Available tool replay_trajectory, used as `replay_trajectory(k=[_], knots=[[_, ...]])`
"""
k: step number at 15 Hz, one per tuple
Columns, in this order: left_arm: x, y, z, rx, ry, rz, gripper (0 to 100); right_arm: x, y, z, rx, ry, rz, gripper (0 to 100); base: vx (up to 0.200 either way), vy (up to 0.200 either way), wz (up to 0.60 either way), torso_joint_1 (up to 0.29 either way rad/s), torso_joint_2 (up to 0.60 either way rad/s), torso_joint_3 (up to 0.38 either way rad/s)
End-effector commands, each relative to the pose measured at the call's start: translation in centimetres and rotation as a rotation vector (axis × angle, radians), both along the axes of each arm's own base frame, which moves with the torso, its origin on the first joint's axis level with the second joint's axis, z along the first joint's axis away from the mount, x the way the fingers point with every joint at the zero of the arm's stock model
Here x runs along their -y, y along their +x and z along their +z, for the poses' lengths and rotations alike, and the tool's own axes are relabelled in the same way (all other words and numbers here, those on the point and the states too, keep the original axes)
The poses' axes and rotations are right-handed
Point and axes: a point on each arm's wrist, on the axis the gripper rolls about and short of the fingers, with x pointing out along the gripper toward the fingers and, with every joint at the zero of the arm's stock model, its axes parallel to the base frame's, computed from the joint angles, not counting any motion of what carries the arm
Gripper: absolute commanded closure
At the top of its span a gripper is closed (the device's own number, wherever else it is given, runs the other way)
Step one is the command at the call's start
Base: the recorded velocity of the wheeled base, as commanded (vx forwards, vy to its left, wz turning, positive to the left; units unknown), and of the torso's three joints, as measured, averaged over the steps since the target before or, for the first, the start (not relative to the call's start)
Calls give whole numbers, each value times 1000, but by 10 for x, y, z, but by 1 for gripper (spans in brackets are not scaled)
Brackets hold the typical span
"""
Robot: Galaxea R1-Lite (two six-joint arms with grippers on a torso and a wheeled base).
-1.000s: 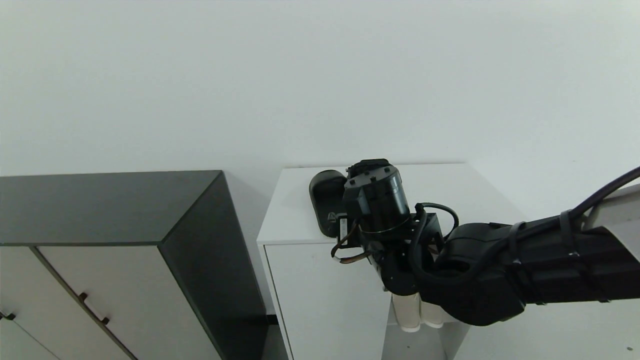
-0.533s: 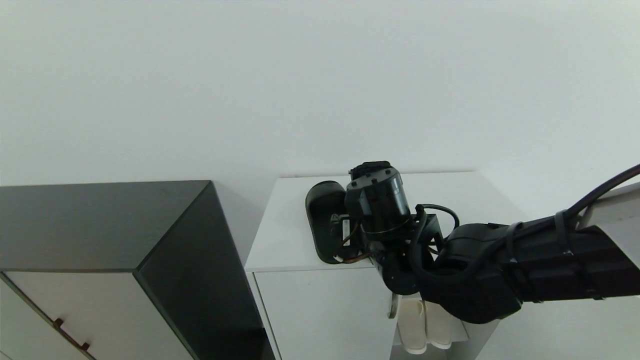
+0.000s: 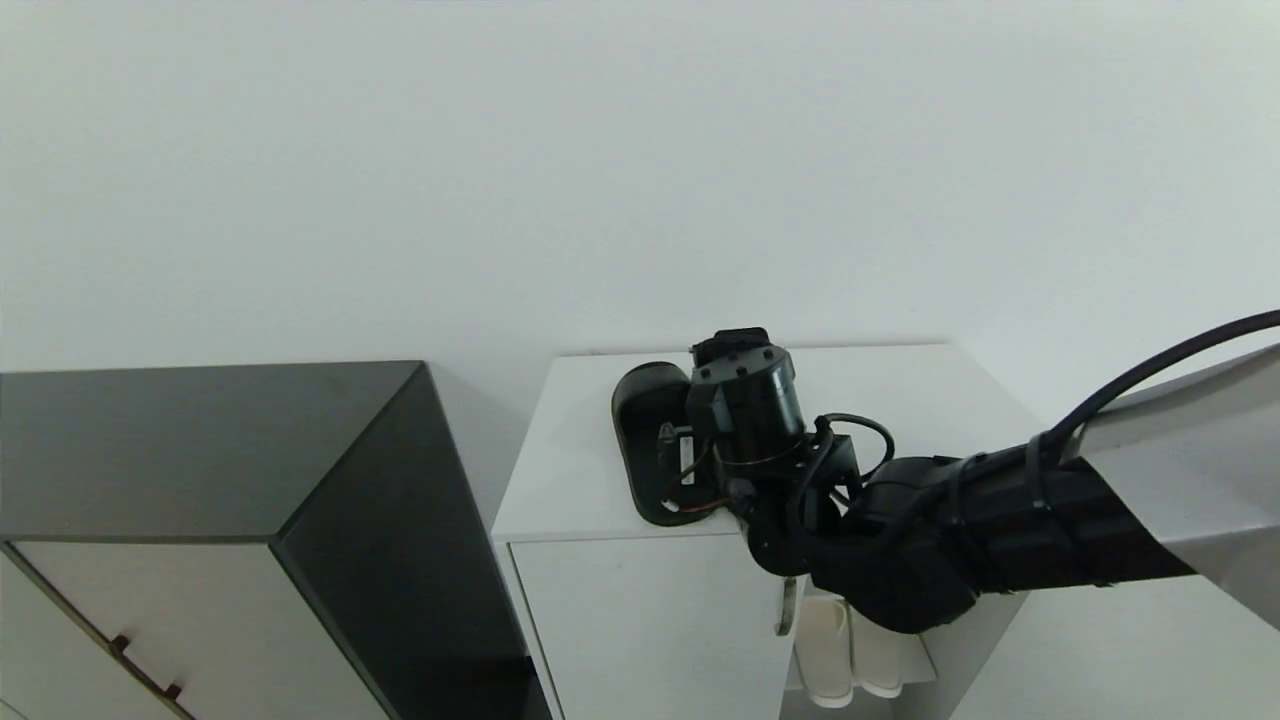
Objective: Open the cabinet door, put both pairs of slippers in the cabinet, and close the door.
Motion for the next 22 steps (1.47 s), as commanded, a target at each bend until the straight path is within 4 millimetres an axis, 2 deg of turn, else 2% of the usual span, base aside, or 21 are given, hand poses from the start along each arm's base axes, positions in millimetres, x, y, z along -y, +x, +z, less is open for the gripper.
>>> replay_trajectory(k=[1, 4, 6, 10, 15, 16, 20, 22], knots=[[0, 0, 0, 0, 0, 0, 100, -6, 16, -9, -2, -4, 3, 0, 0, 0, 0, 0, 0, 0], [0, 0, 0, 0, 0, 0, 100, -11, 37, -13, 19, -14, -10, 0, 0, 0, 0, 0, 0, 0], [0, 0, 0, 1, 0, 0, 100, -16, 42, -13, 26, -13, -7, 0, 0, 0, 0, 0, 0, 0], [0, 0, 0, 1, 0, 0, 100, -17, 60, -27, 19, -16, -13, 0, 0, 0, 0, 0, 0, 0], [0, 0, 0, 0, 0, 0, 100, -22, 79, -24, 42, -19, -27, 0, 0, 0, 0, 0, 0, 0], [0, 0, 0, 0, 0, 0, 100, -22, 82, -26, 36, -26, -30, 100, 0, 0, 0, 0, 0, 0], [0, 0, 0, -2, 0, 0, 100, -24, 84, -24, 44, -18, -31, 100, 0, 0, 0, 0, 0, 0], [0, 0, 0, -3, 0, 0, 100, -22, 82, -15, 57, -6, -32, 100, 0, 0, 0, 0, 0, 0]])
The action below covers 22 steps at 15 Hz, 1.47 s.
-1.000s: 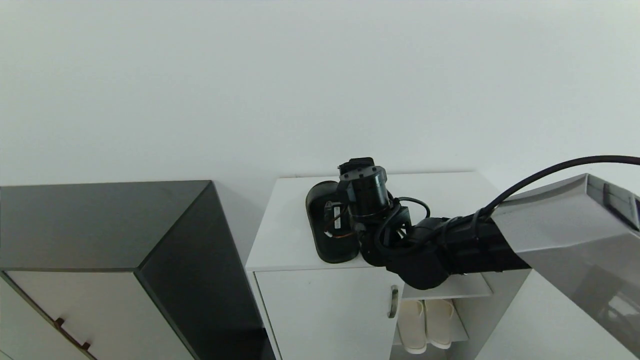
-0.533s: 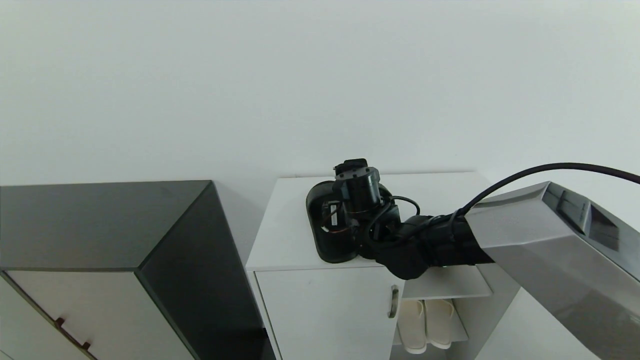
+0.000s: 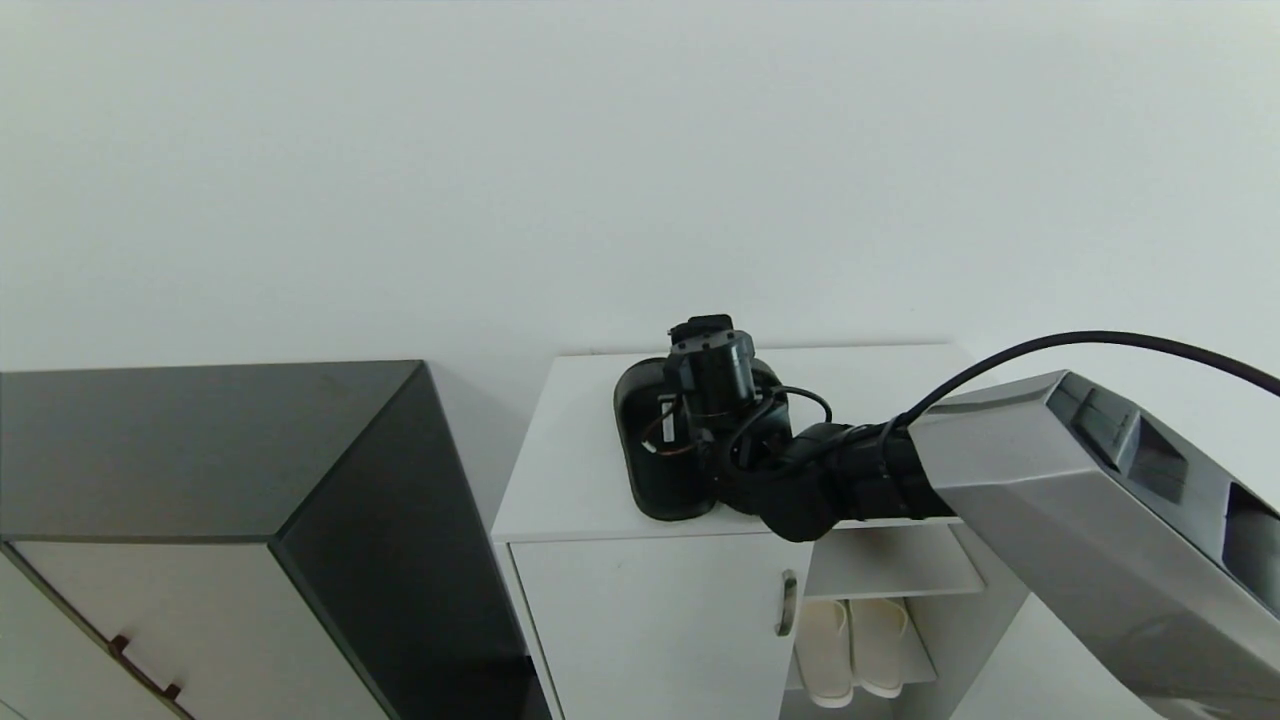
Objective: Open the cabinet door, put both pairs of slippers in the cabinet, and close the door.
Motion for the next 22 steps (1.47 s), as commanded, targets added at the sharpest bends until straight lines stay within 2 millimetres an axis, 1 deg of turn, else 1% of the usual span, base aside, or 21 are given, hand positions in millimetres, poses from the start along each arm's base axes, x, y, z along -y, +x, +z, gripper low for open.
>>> replay_trajectory(k=[1, 2, 3, 5, 6, 8, 9, 10, 11, 12, 15, 20, 22], knots=[[0, 0, 0, 2, 0, 0, 100, 3, -6, 17, 22, 22, 2, 100, 0, 0, 0, 0, 0, 0], [0, 0, 0, 0, 0, 0, 100, 4, -11, 21, 24, 23, 4, 100, 0, 0, 0, 0, 0, 0], [0, 0, 0, 0, 0, 0, 100, 7, -24, 31, 25, 24, 17, 100, 0, 0, 0, 0, 0, 0], [0, 0, 0, 2, 0, 0, 100, 18, -55, 43, 5, 17, 50, 100, 0, 0, 0, 0, 0, 0], [0, 0, 0, 0, 0, 0, 100, 28, -80, 46, -12, 4, 82, 100, 0, 0, 0, 0, 0, 0], [0, 0, 0, 2, 0, 1, 100, 48, -118, 44, -12, 1, 129, 100, 0, 0, 0, 0, 0, 0], [0, 0, 0, -1, 0, 1, 100, 59, -136, 39, -16, -5, 150, 100, 0, 0, 0, 0, 0, 0], [0, 0, 0, 0, 0, 1, 100, 70, -150, 36, -28, -4, 195, 100, 0, 0, 0, 0, 0, 0], [0, 0, 0, 2, 0, 0, 100, 75, -156, 35, -38, 0, 229, 100, 0, 0, 0, 0, 0, 0], [0, 0, 0, 0, 0, 1, 100, 83, -165, 29, -71, -3, 321, 100, 0, 0, 0, 0, 0, 0], [0, 0, 0, -1, -2, 1, 100, 78, -161, 23, -82, -15, 322, 100, 0, 0, 0, 0, 0, 0], [0, 0, 0, 0, -3, 1, 100, 78, -162, 23, -82, -17, 318, 100, 0, 0, 0, 0, 0, 0], [0, 0, 0, 0, -3, 1, 100, 78, -162, 23, -83, -18, 318, 100, -200, 0, 0, 5, 0, 0]])
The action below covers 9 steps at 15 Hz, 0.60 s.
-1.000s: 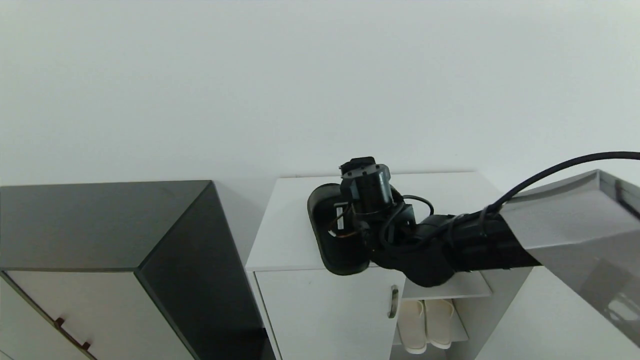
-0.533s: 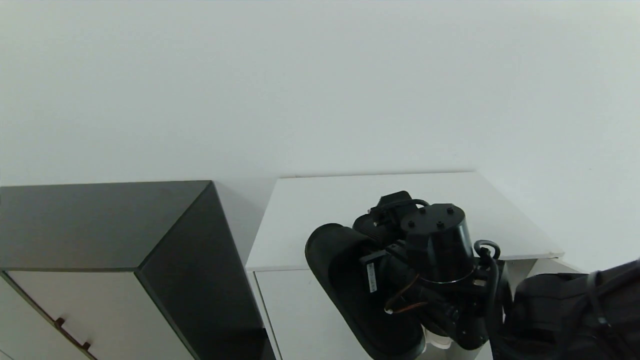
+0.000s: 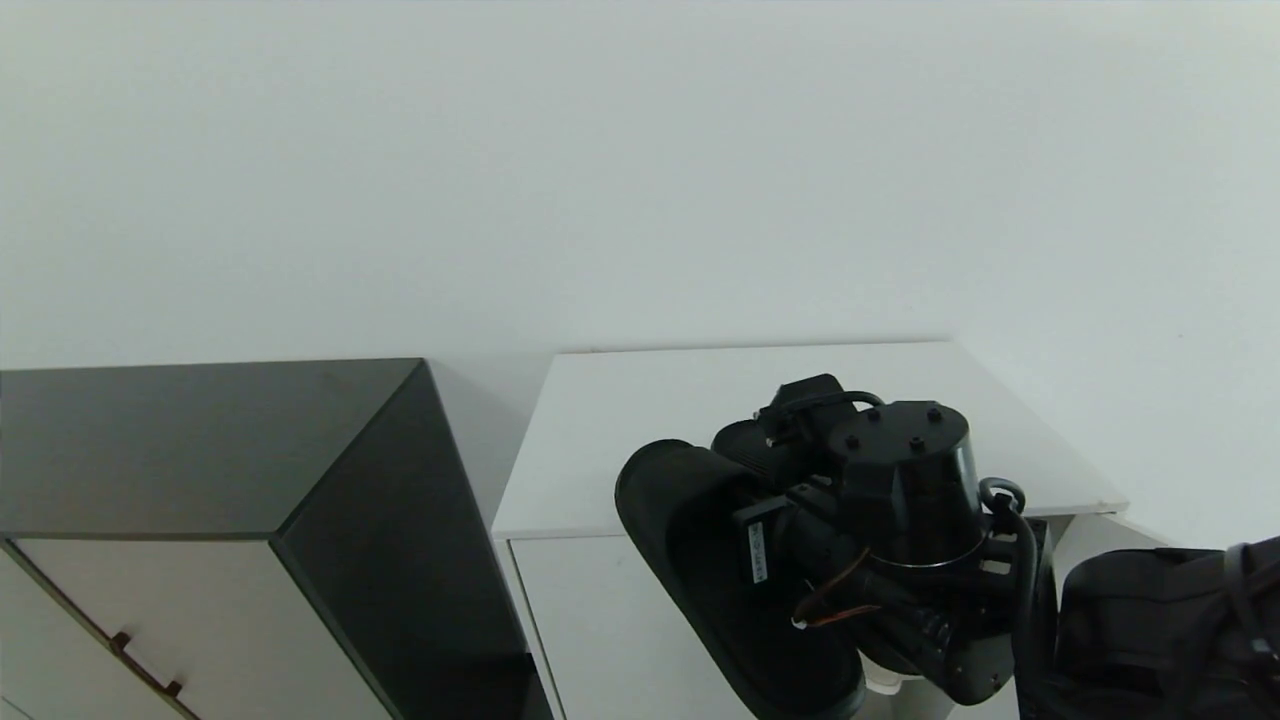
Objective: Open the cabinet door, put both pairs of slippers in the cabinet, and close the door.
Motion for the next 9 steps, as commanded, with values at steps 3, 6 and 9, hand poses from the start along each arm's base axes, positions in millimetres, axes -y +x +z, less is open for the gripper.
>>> replay_trajectory(k=[3, 6, 9], knots=[[0, 0, 0, -1, 0, 0, 100, 0, -1, 0, -1, -2, 0, 100, -200, 0, 0, 2, 4, 7], [0, 0, 0, 0, 0, 0, 100, 0, 0, -1, -2, -4, 0, 100, -200, 0, 0, -2, -1, 1], [0, 0, 0, 2, 0, 0, 100, 0, 0, -3, -7, -9, 1, 100, -133, 0, 0, 6, 2, 0]])
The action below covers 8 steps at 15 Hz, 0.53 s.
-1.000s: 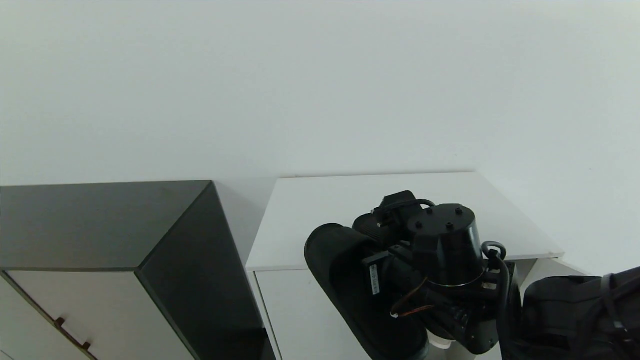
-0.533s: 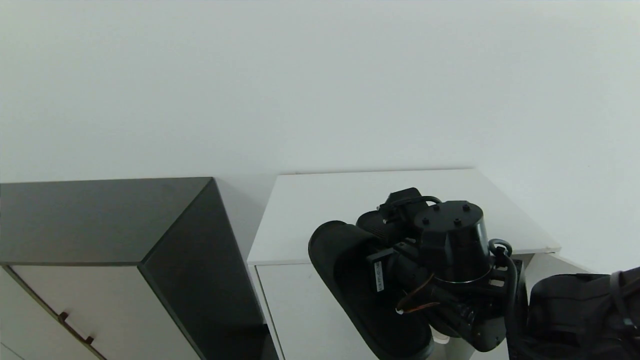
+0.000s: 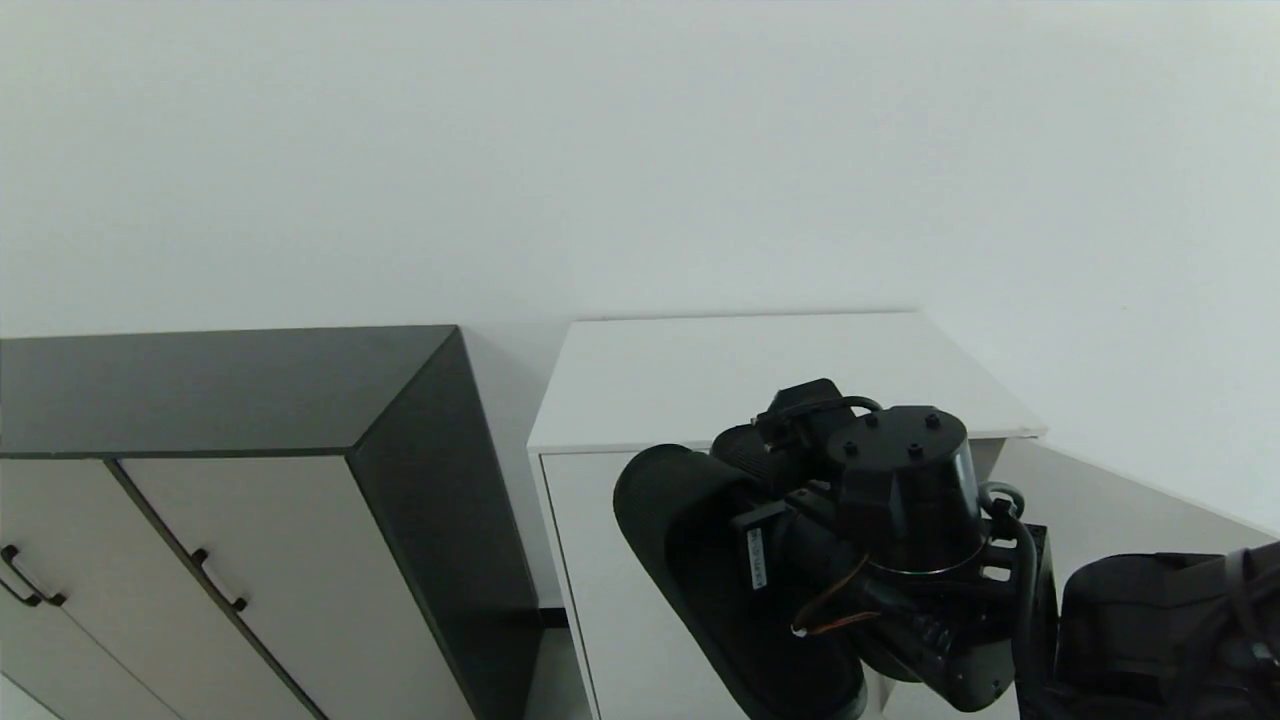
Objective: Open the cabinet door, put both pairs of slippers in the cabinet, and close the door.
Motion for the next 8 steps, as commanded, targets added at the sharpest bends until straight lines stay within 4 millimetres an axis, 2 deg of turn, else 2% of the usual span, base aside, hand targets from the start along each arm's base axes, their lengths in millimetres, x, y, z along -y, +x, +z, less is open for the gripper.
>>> replay_trajectory(k=[1, 8], knots=[[0, 0, 0, 1, 0, 0, 100, -1, 0, -2, -3, -3, 1, 100, 0, 0, 0, 0, 0, 0], [0, 0, 0, -1, 0, 0, 100, 0, -1, -4, -7, -9, 2, 100, 0, 0, 0, 0, 0, 0]])
